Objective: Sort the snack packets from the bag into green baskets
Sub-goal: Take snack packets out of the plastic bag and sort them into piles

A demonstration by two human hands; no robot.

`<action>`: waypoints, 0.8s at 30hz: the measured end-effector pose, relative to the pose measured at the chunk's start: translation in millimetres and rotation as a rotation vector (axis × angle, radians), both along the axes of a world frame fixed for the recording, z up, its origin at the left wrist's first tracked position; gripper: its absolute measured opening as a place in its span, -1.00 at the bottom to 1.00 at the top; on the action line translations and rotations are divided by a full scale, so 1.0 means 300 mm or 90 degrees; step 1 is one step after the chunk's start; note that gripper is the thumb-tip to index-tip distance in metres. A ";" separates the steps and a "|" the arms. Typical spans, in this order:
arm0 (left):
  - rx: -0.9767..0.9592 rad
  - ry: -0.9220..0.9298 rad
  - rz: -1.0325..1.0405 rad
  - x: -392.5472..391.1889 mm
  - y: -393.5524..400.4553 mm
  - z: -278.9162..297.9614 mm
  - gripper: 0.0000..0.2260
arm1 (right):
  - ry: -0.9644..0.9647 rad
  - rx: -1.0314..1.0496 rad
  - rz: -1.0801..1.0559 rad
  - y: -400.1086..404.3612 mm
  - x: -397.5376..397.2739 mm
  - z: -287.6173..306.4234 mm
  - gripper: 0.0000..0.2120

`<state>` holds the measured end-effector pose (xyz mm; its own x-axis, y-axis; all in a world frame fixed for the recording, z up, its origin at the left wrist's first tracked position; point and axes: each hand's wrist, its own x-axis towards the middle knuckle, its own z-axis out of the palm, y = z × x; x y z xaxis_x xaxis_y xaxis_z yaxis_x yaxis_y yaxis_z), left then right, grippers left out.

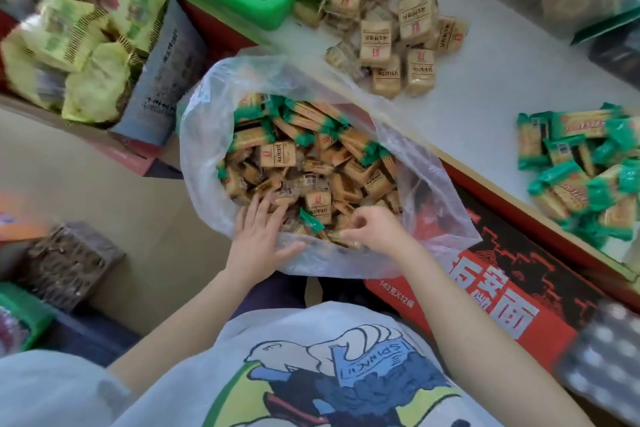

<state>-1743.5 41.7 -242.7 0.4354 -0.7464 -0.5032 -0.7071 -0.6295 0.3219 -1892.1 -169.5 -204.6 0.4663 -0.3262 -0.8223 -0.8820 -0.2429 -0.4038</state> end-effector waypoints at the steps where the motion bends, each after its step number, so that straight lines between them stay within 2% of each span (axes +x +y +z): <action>1: 0.008 0.005 0.003 0.008 0.010 -0.006 -0.13 | -0.035 -0.012 -0.045 -0.008 0.045 -0.001 -0.74; 3: 0.017 0.018 0.008 0.018 0.024 -0.015 -0.08 | -0.077 -0.015 -0.080 -0.015 0.127 -0.027 -0.75; 7: 0.014 0.041 0.033 0.020 0.030 -0.024 -0.03 | -0.064 -0.018 -0.040 0.017 0.218 -0.114 -0.46; 13: -0.009 0.068 0.074 0.026 0.031 -0.019 -0.05 | 0.004 -0.055 -0.004 0.060 0.240 -0.132 -0.43; 15: 0.004 0.073 0.083 0.034 0.011 0.004 -0.06 | 0.012 -0.039 -0.050 0.034 0.234 -0.097 -0.39; 17: 0.007 0.100 0.122 0.045 -0.029 0.045 -0.15 | -0.033 -0.032 -0.140 -0.002 0.218 -0.050 -0.44; 19: -0.036 0.173 0.213 0.058 -0.101 0.106 -0.31 | -0.100 0.000 -0.255 -0.041 0.199 0.010 -0.63; 21: -0.102 0.311 0.334 0.071 -0.202 0.180 -0.44 | -0.151 0.075 -0.347 -0.073 0.177 0.070 -0.74; 24: -0.196 0.610 0.498 0.088 -0.371 0.273 -0.58 | -0.237 0.167 -0.411 -0.114 0.134 0.143 -0.69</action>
